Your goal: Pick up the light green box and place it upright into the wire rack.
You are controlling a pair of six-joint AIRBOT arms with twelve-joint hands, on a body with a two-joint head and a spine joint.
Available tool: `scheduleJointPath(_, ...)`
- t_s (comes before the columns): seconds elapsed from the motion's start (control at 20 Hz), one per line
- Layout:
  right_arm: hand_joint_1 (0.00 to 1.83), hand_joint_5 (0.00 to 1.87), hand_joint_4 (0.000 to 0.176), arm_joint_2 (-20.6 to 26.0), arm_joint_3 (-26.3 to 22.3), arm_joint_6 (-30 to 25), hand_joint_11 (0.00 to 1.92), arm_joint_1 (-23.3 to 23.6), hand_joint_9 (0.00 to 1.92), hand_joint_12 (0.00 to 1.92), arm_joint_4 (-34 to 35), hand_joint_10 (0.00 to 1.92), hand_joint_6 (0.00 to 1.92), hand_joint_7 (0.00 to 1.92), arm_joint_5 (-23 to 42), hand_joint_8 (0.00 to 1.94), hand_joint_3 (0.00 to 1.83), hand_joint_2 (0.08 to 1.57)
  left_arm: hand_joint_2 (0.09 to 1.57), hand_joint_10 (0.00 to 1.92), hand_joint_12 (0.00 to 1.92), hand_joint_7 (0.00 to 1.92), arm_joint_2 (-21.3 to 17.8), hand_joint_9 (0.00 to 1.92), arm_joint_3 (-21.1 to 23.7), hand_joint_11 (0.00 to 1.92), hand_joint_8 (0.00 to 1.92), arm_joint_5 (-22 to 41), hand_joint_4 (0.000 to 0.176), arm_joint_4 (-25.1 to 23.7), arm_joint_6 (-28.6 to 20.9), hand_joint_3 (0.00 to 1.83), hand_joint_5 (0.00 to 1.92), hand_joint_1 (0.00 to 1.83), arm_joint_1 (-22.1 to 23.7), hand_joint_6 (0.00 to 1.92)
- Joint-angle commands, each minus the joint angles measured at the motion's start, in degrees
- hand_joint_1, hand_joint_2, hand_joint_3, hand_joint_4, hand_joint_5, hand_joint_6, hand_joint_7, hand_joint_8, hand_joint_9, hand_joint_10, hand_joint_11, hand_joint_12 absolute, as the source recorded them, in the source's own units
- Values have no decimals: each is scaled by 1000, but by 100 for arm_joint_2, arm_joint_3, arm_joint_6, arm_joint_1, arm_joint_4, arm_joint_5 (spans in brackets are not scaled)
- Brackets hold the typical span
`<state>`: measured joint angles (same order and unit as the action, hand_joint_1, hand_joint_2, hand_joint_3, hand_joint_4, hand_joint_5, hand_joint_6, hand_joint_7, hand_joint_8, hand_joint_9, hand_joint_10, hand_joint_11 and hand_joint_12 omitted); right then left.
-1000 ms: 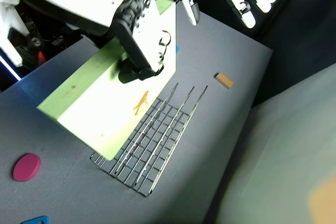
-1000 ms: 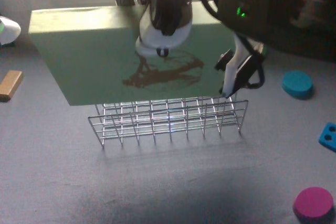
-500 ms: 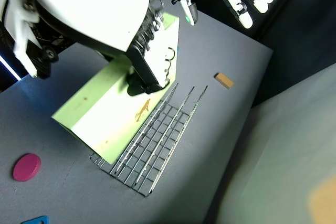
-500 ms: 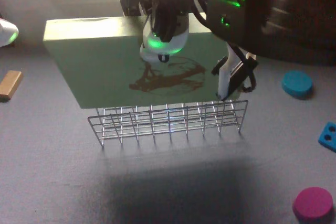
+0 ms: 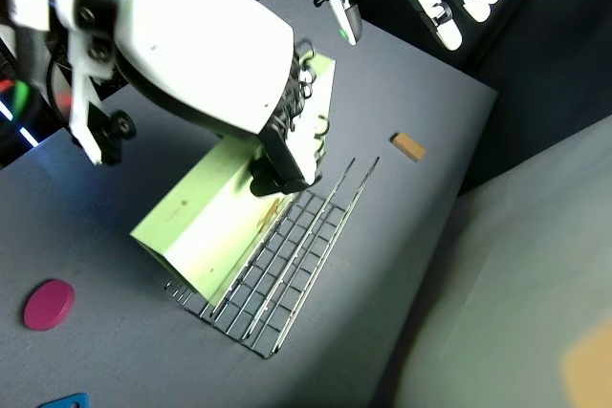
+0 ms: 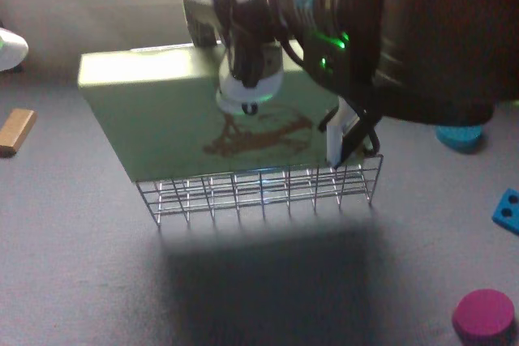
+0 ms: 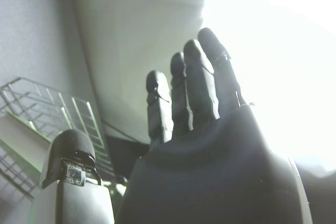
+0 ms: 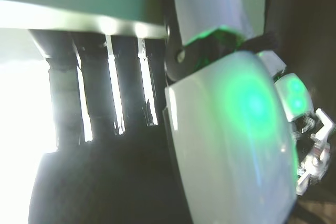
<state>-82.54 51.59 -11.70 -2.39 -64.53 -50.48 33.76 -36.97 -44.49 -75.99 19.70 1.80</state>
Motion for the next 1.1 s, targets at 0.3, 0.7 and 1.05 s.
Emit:
scheduleJointPath(0.3, 1367, 864, 0, -59, 87, -20, 750, -206, 870, 1435, -595, 1371, 942, 942, 177, 1096, 0, 1143, 1166, 0, 700, 212, -33, 201, 3, 0, 0, 44, 103, -411, 49, 0, 265, 163, 108, 4)
scheduleJointPath(0.7, 1368, 862, 0, -168, 392, -269, 751, -525, 869, 1442, -598, 1372, 944, 948, 216, 1087, 0, 1143, 1166, 1, 708, 214, -11, 204, 31, 0, 1, 155, 100, -379, -47, 0, 271, 164, 163, 5)
scheduleJointPath(1.05, 1368, 854, 0, -207, 466, -242, 735, -632, 845, 1448, -598, 1380, 962, 967, 300, 1076, 0, 1144, 1169, 0, 717, 214, 45, 202, -19, 0, 0, 350, 98, -356, -226, 1, 278, 165, 108, 6)
